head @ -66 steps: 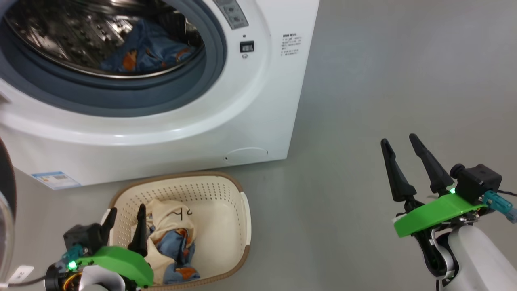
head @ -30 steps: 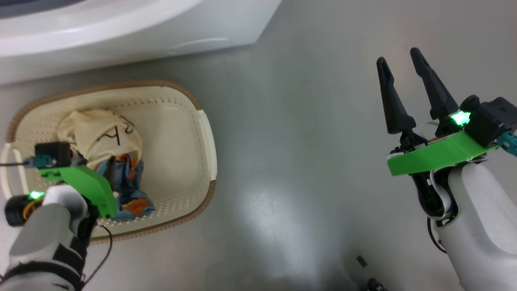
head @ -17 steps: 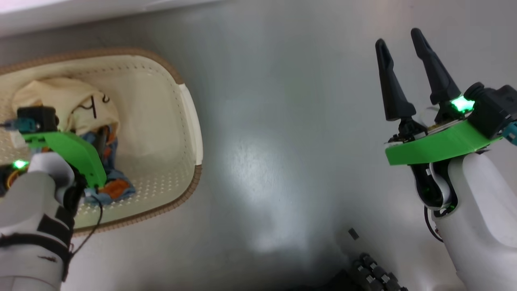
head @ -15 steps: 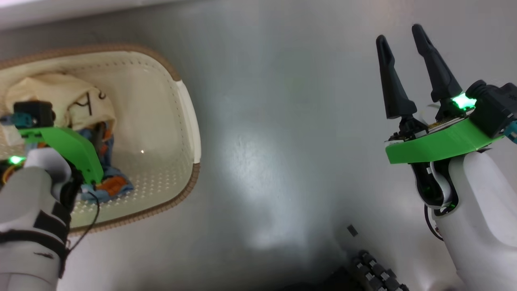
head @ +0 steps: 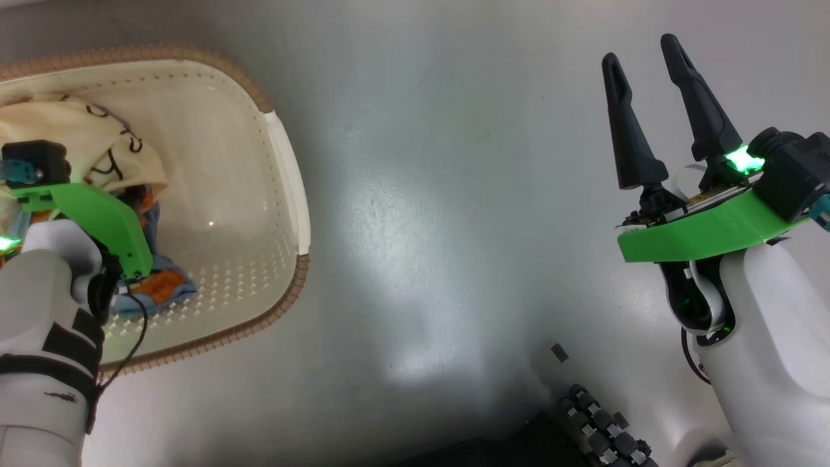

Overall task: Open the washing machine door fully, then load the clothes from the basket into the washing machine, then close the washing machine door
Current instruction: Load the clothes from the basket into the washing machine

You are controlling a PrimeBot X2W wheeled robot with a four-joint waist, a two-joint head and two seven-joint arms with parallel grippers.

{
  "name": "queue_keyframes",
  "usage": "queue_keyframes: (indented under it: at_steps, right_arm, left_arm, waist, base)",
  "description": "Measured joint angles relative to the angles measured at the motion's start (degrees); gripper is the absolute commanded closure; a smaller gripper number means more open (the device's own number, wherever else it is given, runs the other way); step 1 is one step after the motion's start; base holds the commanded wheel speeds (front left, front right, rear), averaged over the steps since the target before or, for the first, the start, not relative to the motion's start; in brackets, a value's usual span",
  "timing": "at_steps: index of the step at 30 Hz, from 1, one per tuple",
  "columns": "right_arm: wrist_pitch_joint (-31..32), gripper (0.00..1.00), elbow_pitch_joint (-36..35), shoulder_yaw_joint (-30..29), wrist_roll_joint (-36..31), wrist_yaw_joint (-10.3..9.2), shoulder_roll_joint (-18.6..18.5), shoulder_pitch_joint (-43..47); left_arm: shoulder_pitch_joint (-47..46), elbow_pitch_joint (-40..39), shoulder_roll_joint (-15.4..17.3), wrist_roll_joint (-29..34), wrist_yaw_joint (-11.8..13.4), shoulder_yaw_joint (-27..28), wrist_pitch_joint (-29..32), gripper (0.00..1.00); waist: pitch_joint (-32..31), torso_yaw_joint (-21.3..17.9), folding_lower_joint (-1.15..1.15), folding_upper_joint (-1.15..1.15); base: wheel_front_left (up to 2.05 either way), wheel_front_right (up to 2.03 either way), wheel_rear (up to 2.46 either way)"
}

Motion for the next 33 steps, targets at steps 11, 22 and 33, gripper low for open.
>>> queue_keyframes:
  at_steps: [11,22,33]
  right_arm:
    - [0.0,0.0,0.18,0.31,-0.05,0.0,0.34,-1.07]
    - [0.0,0.0,1.59,0.74,0.07,0.01,1.27,-1.04]
    - [0.0,0.0,4.48,1.55,1.49,0.01,1.83,1.71]
  left_arm:
    - [0.05,0.21,-0.08,-0.53,-0.23,-0.34,-3.97,1.0]
    - [5.72,0.24,-0.9,-3.92,-3.2,0.96,-11.04,1.0]
    - [12.49,0.26,-2.7,-6.15,-4.65,0.53,-16.83,1.0]
  waist:
    - [-1.63,0.1,0.0,0.0]
    - [-8.22,0.04,0.0,0.0]
    - [-18.76,0.53,-0.01,0.0]
  base:
    - [0.0,0.0,0.0]
    - [0.0,0.0,0.0]
    - [0.0,0.0,0.0]
